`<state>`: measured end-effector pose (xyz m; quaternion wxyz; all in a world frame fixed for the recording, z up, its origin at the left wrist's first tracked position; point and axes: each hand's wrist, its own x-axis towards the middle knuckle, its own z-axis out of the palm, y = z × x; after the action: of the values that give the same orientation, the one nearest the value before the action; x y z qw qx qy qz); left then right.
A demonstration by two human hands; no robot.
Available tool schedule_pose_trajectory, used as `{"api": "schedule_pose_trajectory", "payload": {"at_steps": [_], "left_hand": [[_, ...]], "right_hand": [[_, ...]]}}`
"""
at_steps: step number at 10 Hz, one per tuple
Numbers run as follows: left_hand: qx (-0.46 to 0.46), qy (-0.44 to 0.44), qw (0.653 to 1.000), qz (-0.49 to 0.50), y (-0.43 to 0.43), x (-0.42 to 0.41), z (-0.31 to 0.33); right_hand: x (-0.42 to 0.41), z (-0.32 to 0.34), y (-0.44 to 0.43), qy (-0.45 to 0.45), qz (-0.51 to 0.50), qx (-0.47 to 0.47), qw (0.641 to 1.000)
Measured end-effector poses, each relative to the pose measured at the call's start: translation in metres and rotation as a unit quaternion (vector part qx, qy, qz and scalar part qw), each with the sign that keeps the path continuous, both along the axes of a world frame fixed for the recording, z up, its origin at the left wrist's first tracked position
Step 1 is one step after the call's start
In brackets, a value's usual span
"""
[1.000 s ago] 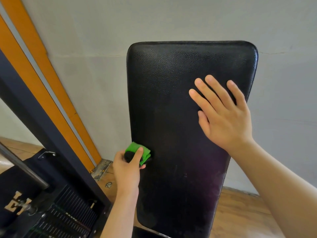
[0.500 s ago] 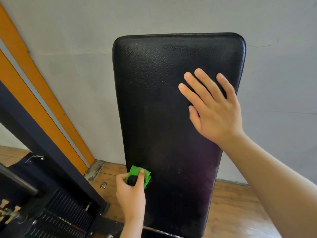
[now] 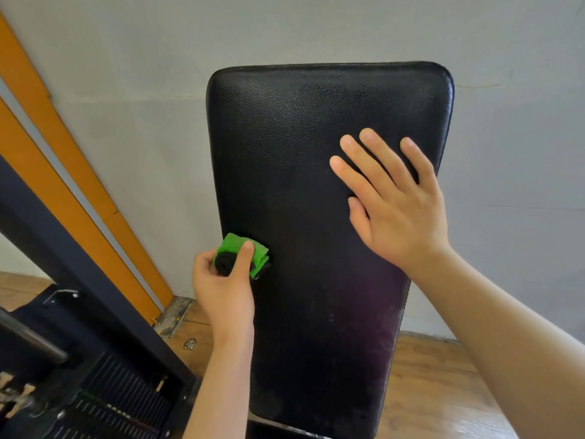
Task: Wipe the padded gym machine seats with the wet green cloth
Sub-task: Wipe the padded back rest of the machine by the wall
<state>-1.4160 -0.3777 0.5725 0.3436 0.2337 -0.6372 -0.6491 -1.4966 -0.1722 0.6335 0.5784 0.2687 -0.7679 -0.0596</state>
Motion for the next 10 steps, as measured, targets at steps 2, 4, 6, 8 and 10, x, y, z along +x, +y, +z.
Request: {"api": "schedule_pose_trajectory", "payload": {"at_steps": [2, 4, 6, 8, 10], "left_hand": [[-0.025, -0.047, 0.998, -0.018, 0.026, 0.020, -0.045], [0.009, -0.140, 0.990, 0.008, 0.036, 0.044, -0.101], [0.070, -0.165, 0.984, 0.015, 0.038, 0.044, -0.107], [0.015, -0.064, 0.997, -0.044, 0.058, 0.029, -0.059], [-0.044, -0.029, 0.997, -0.060, 0.070, 0.022, -0.045]], "right_hand": [[0.000, 0.001, 0.000, -0.001, -0.008, 0.003, 1.000], [0.002, 0.000, 0.000, -0.005, -0.010, 0.004, 1.000], [0.002, 0.000, -0.001, -0.007, -0.017, 0.004, 1.000], [0.002, 0.001, 0.000, -0.008, -0.010, 0.002, 1.000], [0.002, 0.000, 0.000, -0.009, -0.014, 0.003, 1.000]]}}
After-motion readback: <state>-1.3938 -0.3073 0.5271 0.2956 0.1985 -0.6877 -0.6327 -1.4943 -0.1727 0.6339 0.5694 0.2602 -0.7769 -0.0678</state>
